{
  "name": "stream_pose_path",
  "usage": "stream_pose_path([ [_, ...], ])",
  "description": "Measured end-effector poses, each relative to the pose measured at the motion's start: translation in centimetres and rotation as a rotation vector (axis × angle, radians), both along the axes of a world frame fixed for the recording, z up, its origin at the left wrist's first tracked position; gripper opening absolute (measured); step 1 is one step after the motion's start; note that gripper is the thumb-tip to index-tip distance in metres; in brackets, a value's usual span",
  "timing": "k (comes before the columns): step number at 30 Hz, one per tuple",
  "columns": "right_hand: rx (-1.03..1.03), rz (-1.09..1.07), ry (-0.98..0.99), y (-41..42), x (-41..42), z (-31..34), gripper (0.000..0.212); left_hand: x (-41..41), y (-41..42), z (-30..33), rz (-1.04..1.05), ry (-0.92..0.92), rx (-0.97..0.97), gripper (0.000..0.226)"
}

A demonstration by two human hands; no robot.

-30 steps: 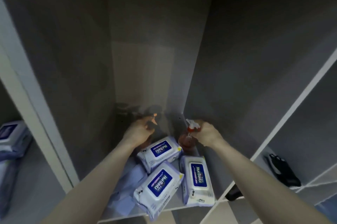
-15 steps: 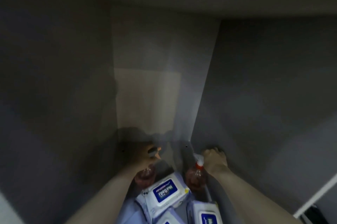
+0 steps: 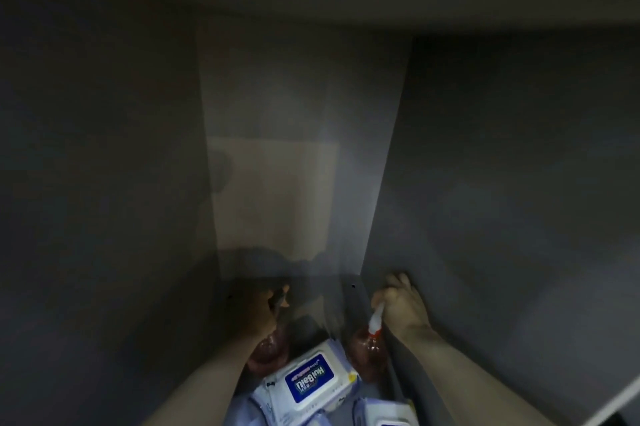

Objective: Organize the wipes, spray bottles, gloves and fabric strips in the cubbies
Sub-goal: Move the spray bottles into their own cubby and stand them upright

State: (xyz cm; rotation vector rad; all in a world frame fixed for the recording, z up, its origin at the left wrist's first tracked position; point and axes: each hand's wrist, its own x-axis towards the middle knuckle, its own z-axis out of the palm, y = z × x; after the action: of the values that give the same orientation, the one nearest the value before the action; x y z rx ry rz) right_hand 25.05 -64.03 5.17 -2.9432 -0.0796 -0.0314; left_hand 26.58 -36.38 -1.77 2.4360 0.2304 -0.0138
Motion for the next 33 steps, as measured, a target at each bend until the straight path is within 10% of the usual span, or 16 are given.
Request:
stream_pose_path([
  [4, 0.367, -0.209, -0.028, 0.6, -0.2, -0.7, 0.024, -1.2, -0.4, 1.7, -0.013, -0.058, 0.064, 0.043],
  [13, 0.447, -0.449, 0.095, 2.0, -0.8, -2.3, 0.065, 1.9, 1.1, -4.1, 0.045, -0.226, 0.138, 0.059],
  [19, 0.378, -0.314, -0.087, 1.9, -2.2, 2.6, 0.039, -2.9, -3.0, 3.3, 0.086, -0.273, -0.193, 0.042],
  [33, 0.564, 0.034, -0.408, 5.8, -21.1, 11.3, 0.031, -22.9, -4.3, 13.5, 0.193, -0.502, -0.081, 0.028],
])
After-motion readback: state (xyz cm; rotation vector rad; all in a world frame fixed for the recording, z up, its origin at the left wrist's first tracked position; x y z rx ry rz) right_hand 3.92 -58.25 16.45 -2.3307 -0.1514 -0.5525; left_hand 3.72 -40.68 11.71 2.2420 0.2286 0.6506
